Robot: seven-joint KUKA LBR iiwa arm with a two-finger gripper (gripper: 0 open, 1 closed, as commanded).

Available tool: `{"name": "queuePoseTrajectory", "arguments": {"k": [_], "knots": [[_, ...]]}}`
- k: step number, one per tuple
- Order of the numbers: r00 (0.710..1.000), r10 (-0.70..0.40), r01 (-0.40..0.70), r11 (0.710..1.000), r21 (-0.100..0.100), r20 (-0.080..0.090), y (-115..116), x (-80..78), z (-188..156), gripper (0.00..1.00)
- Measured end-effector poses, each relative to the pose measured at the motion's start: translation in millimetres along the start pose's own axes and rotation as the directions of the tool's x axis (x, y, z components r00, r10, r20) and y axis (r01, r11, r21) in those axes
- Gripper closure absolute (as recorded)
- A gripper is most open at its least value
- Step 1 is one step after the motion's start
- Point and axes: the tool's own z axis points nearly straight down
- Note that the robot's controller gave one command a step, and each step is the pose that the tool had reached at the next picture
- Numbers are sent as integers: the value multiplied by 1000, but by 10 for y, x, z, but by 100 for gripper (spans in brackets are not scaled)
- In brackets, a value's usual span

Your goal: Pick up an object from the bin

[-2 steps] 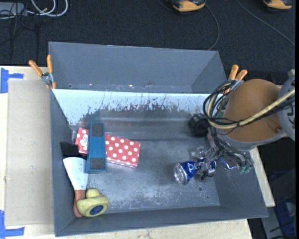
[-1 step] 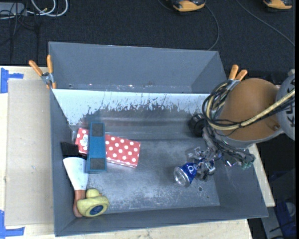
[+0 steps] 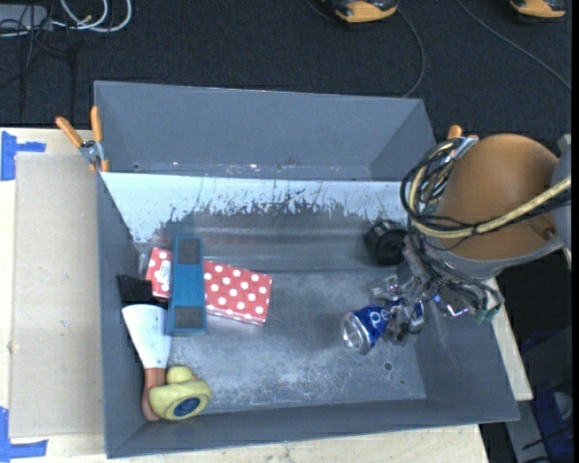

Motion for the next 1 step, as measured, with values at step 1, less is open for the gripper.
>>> {"name": "queuePoseTrajectory", "arguments": {"k": [1], "knots": [[996, -93, 93, 996, 9, 13, -215, -624, 1113, 100]]}}
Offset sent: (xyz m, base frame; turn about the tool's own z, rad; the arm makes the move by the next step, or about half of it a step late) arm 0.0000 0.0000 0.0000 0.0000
